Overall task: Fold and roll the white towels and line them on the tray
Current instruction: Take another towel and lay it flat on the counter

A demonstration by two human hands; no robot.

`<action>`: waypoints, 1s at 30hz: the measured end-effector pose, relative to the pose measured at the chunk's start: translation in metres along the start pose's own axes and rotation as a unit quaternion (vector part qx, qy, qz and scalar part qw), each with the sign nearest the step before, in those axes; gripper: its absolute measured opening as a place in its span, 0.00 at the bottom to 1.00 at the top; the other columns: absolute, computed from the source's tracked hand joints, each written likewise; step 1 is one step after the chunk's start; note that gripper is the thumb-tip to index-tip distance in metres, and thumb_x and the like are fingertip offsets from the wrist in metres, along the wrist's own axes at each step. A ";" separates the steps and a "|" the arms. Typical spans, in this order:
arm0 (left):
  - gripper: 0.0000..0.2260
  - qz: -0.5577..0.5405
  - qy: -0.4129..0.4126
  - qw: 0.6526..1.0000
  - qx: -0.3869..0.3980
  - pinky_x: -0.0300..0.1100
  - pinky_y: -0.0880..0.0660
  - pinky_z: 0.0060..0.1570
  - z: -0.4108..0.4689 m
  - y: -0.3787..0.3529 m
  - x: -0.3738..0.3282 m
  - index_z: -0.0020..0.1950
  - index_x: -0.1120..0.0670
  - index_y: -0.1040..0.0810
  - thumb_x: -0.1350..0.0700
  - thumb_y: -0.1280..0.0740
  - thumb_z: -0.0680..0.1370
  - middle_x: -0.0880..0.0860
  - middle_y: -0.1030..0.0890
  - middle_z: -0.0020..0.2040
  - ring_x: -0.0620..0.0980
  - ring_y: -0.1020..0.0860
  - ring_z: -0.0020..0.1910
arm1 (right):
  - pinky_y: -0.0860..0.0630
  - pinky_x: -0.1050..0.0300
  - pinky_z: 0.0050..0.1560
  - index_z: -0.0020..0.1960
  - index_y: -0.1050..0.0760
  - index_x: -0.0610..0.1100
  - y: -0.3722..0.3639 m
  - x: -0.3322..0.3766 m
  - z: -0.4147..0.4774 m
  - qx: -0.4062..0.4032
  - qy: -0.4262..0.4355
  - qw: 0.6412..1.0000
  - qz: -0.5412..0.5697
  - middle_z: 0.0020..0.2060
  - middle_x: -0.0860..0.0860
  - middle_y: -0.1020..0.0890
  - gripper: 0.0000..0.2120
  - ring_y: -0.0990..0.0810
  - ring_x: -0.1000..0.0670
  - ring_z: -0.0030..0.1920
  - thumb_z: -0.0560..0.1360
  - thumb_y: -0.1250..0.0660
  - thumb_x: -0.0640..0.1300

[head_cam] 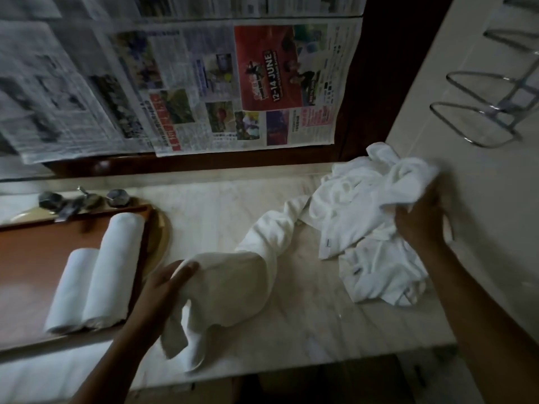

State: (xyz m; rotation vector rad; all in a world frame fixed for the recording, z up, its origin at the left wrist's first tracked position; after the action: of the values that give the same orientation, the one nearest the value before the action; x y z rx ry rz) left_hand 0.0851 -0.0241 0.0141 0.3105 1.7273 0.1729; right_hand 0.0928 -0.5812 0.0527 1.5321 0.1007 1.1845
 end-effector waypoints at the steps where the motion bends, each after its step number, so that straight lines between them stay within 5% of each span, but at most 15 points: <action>1: 0.11 0.013 -0.005 1.000 -0.002 0.52 0.20 0.44 -0.003 0.001 0.002 0.49 0.52 0.15 0.48 0.35 0.83 0.55 0.14 0.43 0.54 0.16 0.43 | 0.37 0.36 0.73 0.80 0.50 0.31 -0.023 -0.004 -0.011 0.023 0.009 0.999 -0.046 0.75 0.28 0.39 0.43 0.37 0.28 0.74 0.77 0.28 0.42; 9: 0.19 0.050 -0.055 0.997 -0.032 0.60 0.22 0.46 -0.011 0.014 -0.006 0.51 0.52 0.17 0.38 0.37 0.80 0.55 0.17 0.44 0.56 0.18 0.44 | 0.48 0.26 0.73 0.79 0.38 0.48 -0.143 0.076 -0.102 0.114 0.244 0.939 -0.213 0.80 0.39 0.44 0.41 0.50 0.32 0.80 0.69 0.25 0.46; 14: 0.11 0.042 -0.051 0.997 -0.043 0.47 0.20 0.44 -0.014 0.019 -0.010 0.55 0.49 0.17 0.46 0.38 0.84 0.51 0.16 0.47 0.47 0.18 0.45 | 0.52 0.22 0.72 0.69 0.23 0.46 -0.169 0.009 -0.062 0.176 0.252 0.888 -0.343 0.78 0.36 0.38 0.33 0.44 0.30 0.77 0.68 0.25 0.59; 18: 0.10 0.027 -0.036 0.998 -0.051 0.40 0.21 0.45 -0.019 0.028 -0.001 0.56 0.48 0.18 0.48 0.38 0.83 0.45 0.16 0.49 0.44 0.18 0.48 | 0.34 0.29 0.62 0.61 0.18 0.37 -0.166 -0.023 -0.049 0.176 0.305 0.845 -0.403 0.68 0.28 0.28 0.27 0.26 0.26 0.61 0.73 0.39 0.55; 20: 0.10 0.030 -0.031 0.997 -0.058 0.39 0.21 0.44 -0.020 0.031 0.005 0.56 0.47 0.17 0.48 0.37 0.84 0.45 0.16 0.49 0.44 0.17 0.49 | 0.29 0.35 0.65 0.67 0.23 0.42 -0.174 0.000 -0.062 0.229 0.234 0.842 -0.430 0.70 0.33 0.28 0.24 0.26 0.31 0.66 0.79 0.40 0.55; 23: 0.09 0.008 -0.027 0.999 -0.040 0.42 0.19 0.44 -0.024 0.026 0.008 0.55 0.49 0.17 0.51 0.37 0.84 0.48 0.15 0.48 0.47 0.16 0.47 | 0.30 0.41 0.69 0.77 0.35 0.47 -0.215 0.044 -0.135 0.387 0.131 0.873 -0.268 0.72 0.41 0.27 0.34 0.27 0.38 0.70 0.78 0.38 0.66; 25: 0.09 0.000 -0.026 0.999 -0.024 0.42 0.19 0.45 -0.027 0.020 0.007 0.56 0.50 0.17 0.51 0.37 0.85 0.49 0.15 0.48 0.48 0.16 0.47 | 0.27 0.42 0.68 0.78 0.39 0.50 -0.244 0.092 -0.203 0.437 0.171 0.870 -0.150 0.73 0.44 0.28 0.45 0.26 0.40 0.69 0.69 0.32 0.72; 27: 0.09 0.002 -0.032 0.999 -0.010 0.42 0.19 0.45 -0.032 0.019 0.005 0.56 0.49 0.17 0.50 0.37 0.84 0.48 0.15 0.48 0.47 0.16 0.47 | 0.29 0.41 0.69 0.81 0.47 0.48 -0.262 0.120 -0.260 0.439 0.200 0.863 -0.152 0.78 0.45 0.37 0.54 0.31 0.38 0.74 0.67 0.29 0.72; 30: 0.09 0.015 -0.034 0.999 0.013 0.42 0.18 0.47 -0.046 0.026 0.005 0.54 0.48 0.17 0.48 0.36 0.84 0.49 0.15 0.48 0.46 0.17 0.47 | 0.28 0.48 0.62 0.75 0.37 0.43 -0.264 0.136 -0.271 0.359 0.200 0.902 -0.132 0.71 0.41 0.27 0.31 0.26 0.38 0.67 0.78 0.33 0.56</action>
State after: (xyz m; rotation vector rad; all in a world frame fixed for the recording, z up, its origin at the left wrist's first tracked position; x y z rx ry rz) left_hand 0.0423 0.0047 0.0251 0.3571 1.6589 0.1610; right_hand 0.1040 -0.2141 -0.1107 1.7858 1.0918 1.2907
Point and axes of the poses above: each hand's wrist, its own z-axis towards the middle knuckle, its own y-axis out of the back of the hand, x = y × z, the point moved 10 cm from there along z, towards the middle knuckle
